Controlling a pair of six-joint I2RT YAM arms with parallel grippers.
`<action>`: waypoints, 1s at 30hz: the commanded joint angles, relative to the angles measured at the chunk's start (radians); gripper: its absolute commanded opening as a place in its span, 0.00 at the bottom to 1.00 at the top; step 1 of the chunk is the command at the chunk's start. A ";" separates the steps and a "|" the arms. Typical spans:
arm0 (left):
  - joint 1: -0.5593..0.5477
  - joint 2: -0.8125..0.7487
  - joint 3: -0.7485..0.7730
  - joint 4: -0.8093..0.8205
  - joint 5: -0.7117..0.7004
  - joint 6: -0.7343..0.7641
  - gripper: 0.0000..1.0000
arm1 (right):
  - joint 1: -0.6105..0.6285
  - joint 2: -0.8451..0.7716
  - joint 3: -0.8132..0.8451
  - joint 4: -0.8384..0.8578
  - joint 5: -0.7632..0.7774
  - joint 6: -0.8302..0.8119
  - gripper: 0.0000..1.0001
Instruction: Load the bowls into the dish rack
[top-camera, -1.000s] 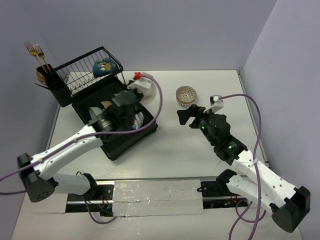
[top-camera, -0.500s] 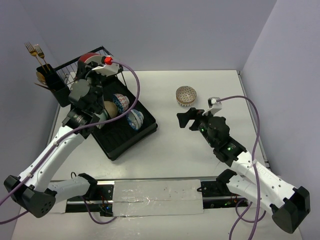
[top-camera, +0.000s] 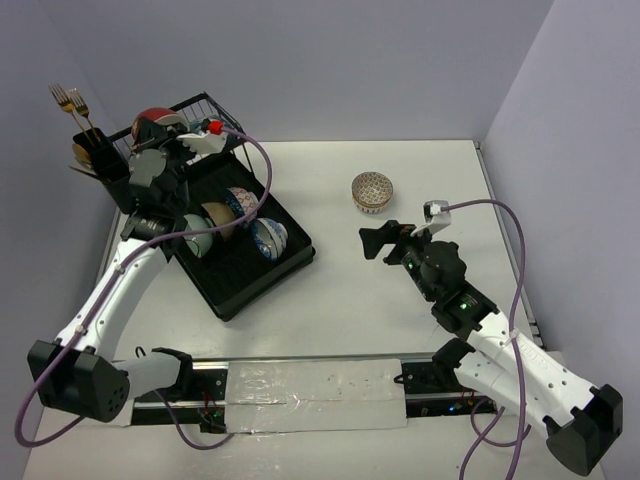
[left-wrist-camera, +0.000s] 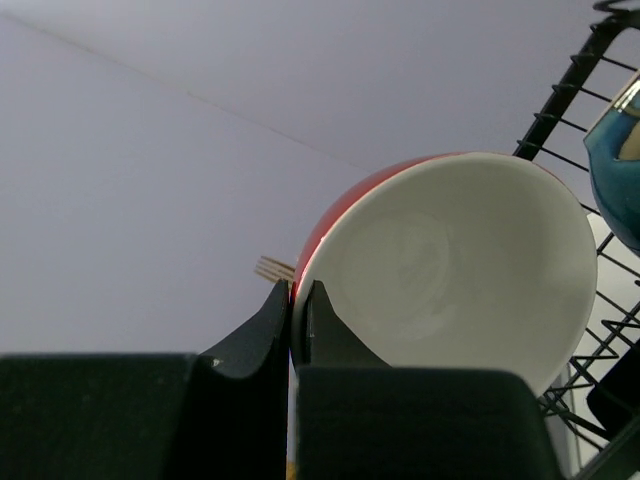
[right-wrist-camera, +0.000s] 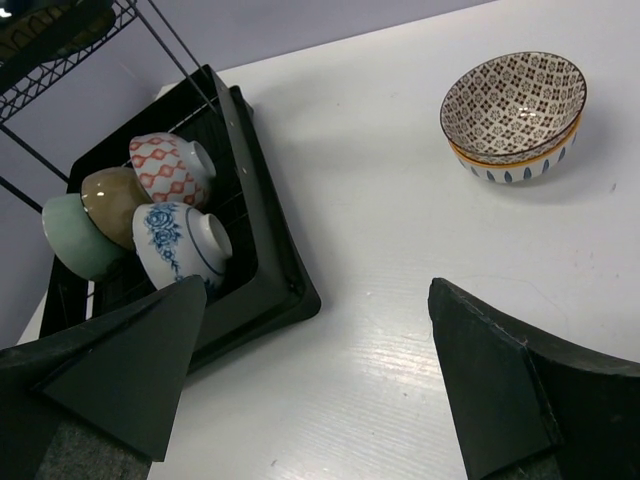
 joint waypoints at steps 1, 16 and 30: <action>0.034 0.017 0.027 0.161 0.119 0.084 0.00 | 0.005 -0.029 -0.020 0.043 0.028 -0.019 1.00; 0.126 0.100 -0.114 0.398 0.191 0.226 0.00 | 0.006 -0.024 -0.034 0.065 0.013 -0.026 1.00; 0.131 0.064 -0.298 0.478 0.173 0.229 0.03 | 0.006 -0.027 -0.042 0.070 0.022 -0.019 0.99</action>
